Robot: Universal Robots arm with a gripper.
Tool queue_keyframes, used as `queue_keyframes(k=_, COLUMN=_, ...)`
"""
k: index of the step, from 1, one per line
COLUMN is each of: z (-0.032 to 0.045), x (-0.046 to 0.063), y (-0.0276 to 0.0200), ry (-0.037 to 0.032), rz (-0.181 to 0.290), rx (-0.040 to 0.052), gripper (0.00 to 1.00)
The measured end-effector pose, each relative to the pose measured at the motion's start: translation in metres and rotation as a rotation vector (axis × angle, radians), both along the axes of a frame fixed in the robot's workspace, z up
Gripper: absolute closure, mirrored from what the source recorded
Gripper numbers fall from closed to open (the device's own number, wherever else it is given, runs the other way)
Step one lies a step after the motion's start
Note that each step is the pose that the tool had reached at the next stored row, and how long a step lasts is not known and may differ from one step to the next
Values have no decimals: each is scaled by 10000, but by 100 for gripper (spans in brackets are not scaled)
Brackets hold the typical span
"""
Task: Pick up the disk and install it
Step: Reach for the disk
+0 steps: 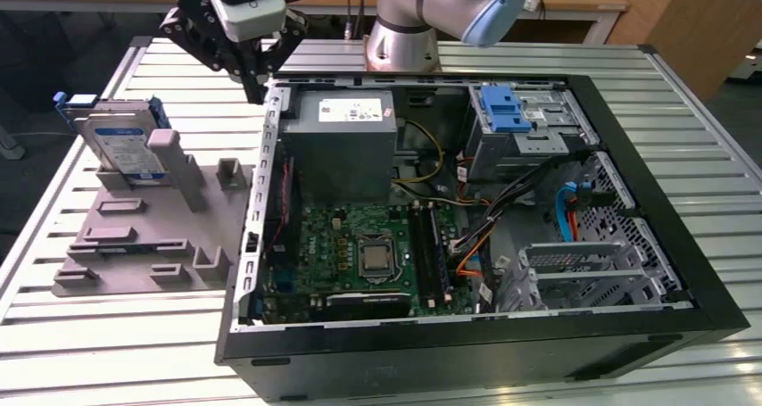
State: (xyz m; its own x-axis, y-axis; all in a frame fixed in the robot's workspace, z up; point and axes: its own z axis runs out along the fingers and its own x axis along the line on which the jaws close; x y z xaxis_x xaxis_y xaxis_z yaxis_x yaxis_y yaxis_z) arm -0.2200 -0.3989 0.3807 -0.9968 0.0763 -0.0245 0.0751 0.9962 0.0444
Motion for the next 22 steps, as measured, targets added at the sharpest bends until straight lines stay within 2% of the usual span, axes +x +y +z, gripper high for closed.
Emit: queue_keyframes(k=22, z=-8, x=-169, y=0, ry=1, rz=1, rx=-1, gripper=89)
